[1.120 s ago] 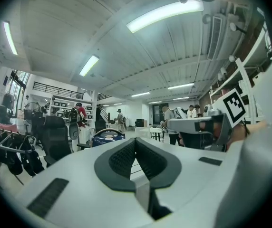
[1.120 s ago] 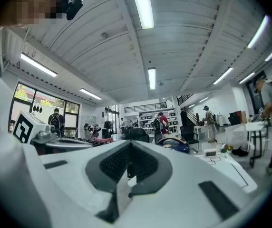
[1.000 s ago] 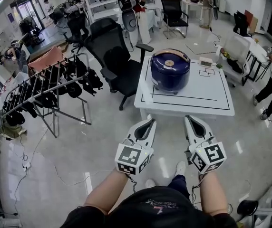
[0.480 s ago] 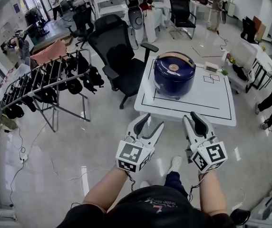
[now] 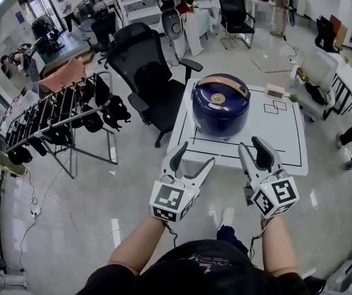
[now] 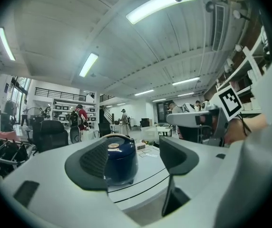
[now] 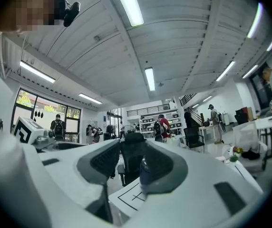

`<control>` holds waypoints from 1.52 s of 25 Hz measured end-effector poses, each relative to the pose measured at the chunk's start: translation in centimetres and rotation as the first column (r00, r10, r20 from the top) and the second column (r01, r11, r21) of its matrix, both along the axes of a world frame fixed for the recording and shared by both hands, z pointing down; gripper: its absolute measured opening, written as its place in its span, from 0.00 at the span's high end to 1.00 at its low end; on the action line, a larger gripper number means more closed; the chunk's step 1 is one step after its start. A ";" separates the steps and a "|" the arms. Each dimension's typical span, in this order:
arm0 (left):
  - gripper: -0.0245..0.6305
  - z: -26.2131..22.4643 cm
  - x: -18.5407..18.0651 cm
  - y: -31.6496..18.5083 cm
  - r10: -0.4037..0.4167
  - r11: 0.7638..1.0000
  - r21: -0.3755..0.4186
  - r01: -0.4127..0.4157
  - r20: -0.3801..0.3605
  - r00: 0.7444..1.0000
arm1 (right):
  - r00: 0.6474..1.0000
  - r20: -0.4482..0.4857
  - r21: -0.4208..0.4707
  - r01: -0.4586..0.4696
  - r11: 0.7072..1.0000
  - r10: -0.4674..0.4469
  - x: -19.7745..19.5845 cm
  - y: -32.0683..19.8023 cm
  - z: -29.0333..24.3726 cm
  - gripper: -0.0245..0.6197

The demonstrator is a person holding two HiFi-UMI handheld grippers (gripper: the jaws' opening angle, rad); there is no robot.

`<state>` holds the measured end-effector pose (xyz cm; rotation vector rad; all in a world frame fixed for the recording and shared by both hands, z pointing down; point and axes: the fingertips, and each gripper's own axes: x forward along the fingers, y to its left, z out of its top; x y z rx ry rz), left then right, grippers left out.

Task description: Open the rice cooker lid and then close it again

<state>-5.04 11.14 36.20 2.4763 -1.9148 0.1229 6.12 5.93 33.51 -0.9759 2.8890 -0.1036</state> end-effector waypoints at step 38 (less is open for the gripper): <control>0.46 -3.0 6.0 -22.3 -0.154 0.987 0.054 0.151 0.052 0.987 | 0.989 0.057 0.022 0.136 0.991 -0.137 6.0 -24.5 -2.4 0.72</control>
